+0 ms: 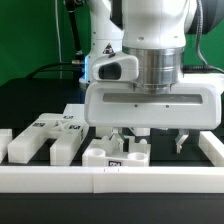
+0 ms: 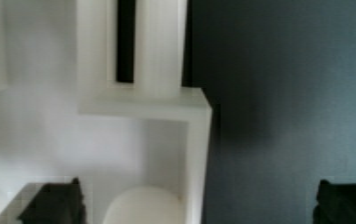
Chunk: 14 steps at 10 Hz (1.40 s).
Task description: Assemble chair
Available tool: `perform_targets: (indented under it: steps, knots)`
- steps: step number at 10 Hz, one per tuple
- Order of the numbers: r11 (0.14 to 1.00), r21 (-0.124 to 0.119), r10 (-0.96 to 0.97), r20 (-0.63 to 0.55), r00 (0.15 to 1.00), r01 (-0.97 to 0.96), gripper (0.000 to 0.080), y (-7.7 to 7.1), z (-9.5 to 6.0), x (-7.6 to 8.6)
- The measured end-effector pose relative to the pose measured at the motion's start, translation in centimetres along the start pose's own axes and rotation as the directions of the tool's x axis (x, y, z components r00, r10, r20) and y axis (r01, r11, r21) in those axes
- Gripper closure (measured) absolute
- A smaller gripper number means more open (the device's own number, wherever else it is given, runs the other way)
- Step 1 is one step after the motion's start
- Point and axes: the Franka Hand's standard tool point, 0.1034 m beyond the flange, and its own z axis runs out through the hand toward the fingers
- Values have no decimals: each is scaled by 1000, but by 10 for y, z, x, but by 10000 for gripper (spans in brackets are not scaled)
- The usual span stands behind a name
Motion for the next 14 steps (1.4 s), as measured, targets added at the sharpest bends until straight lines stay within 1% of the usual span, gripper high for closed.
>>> perform_targets:
  steps: [2,3,4,5,6,7,8,9,14]
  knots:
    - [1000,-1,0,5,1000,0,150,1,9,-3]
    - [1000,-2,-1,8,1000,1,150,1,10,-4]
    - [1000,-2,-1,8,1000,1,263,1,10,-3]
    - [1000,-2,-1,8,1000,1,440,1,10,-4]
    - [1000,-2,-1,8,1000,1,440,1,10,-4]
    - [1000,-2,-1,8,1000,1,619,1,10,-4]
    - [1000,-2,-1,8,1000,1,619,0,10,-4]
    - [1000,-2,-2,8,1000,2,766,0,10,-4]
    - [1000,-2,-2,8,1000,2,766,0,10,-4]
